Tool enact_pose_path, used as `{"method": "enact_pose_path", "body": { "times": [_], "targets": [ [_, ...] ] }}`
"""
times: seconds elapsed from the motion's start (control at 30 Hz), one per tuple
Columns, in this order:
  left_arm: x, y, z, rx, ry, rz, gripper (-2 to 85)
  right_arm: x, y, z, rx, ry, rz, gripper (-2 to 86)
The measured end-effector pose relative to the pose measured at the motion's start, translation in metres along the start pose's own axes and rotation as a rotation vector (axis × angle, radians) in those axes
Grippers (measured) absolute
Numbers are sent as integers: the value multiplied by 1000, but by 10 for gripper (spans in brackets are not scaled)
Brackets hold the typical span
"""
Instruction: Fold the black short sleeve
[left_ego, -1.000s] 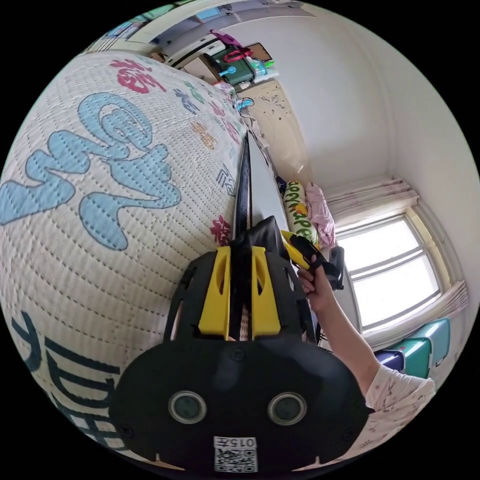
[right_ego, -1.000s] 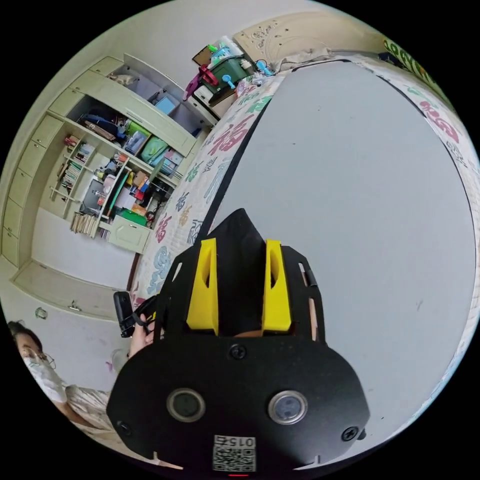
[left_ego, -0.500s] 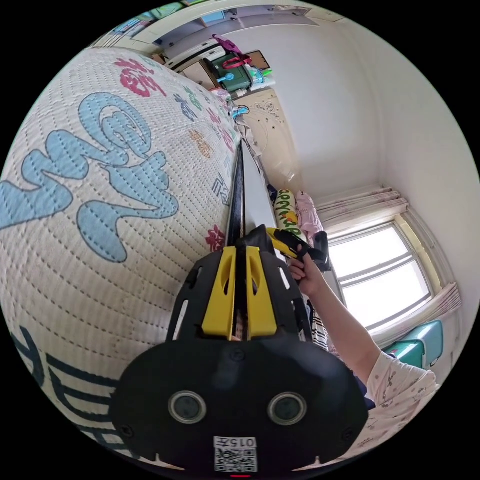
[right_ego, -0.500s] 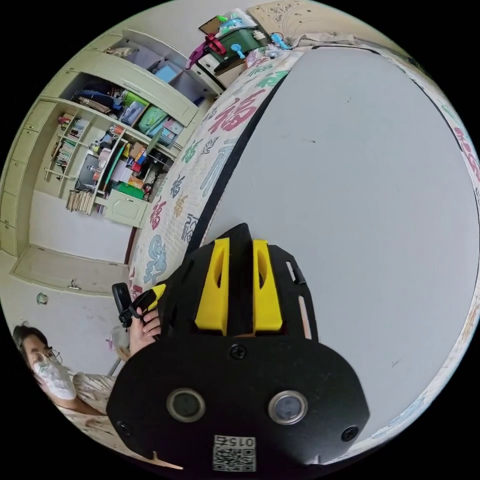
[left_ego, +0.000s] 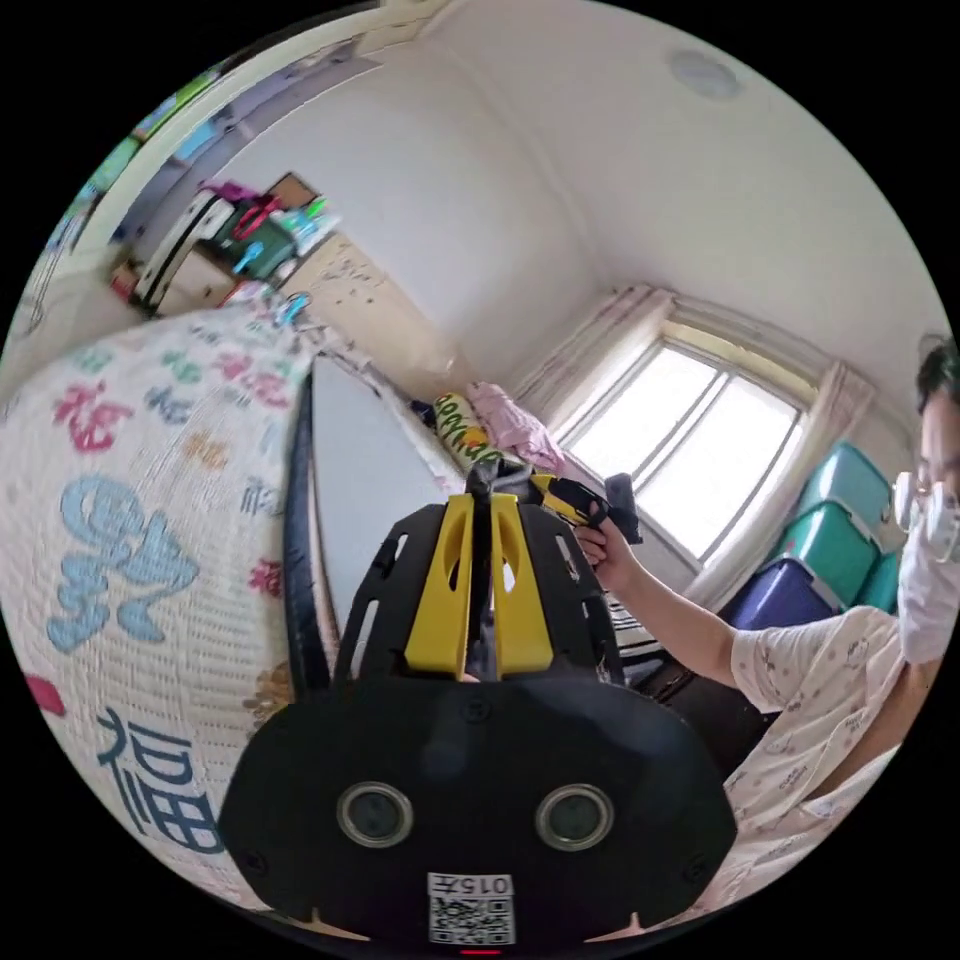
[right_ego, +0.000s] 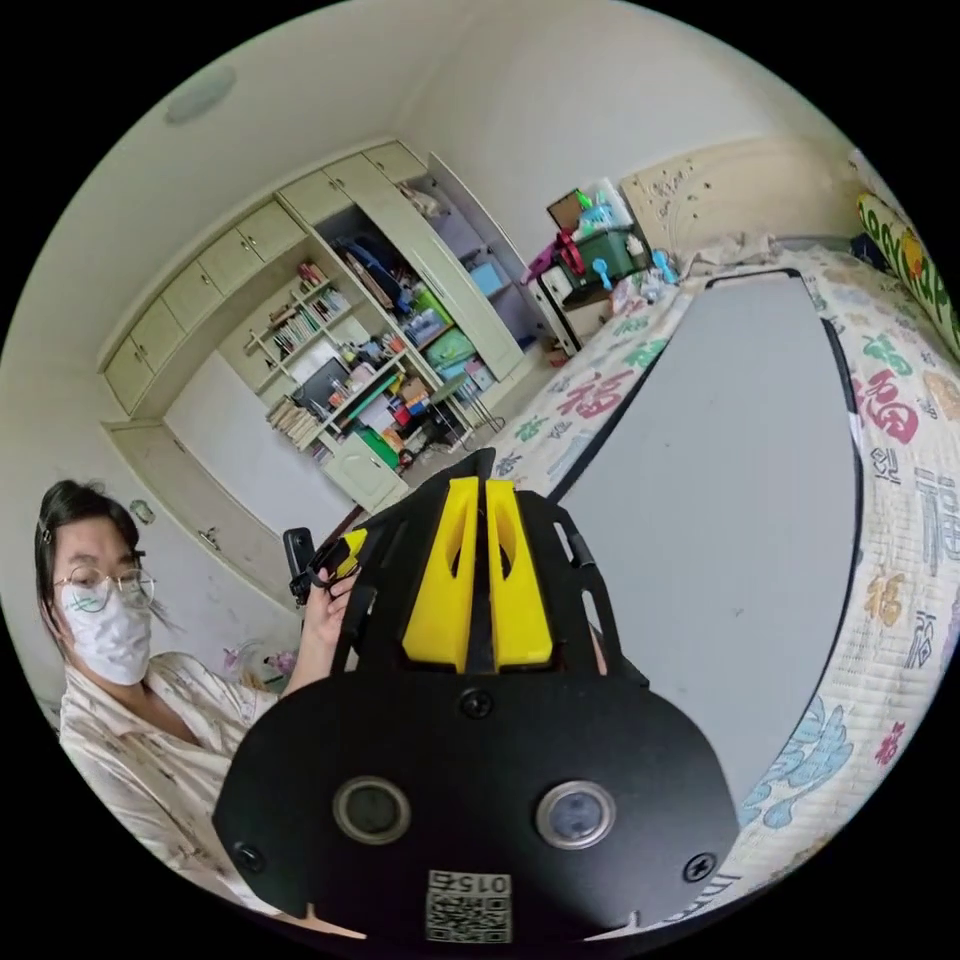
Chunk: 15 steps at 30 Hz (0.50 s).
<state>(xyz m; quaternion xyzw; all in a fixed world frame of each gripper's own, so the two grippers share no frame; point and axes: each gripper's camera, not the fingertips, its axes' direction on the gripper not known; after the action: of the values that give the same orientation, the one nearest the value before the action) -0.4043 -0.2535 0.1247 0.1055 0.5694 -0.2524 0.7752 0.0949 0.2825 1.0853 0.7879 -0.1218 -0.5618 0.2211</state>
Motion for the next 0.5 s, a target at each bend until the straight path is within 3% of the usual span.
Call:
{"method": "enact_pose_path", "body": {
  "times": [0.27,0.5],
  "targets": [
    [206,-119,18,-8,200,341,7,-182,75,-188,342,147,-157,1],
    [361,-173,119,-106,413,467,9,-277,147,-309,599,426,-227,2]
  ]
}}
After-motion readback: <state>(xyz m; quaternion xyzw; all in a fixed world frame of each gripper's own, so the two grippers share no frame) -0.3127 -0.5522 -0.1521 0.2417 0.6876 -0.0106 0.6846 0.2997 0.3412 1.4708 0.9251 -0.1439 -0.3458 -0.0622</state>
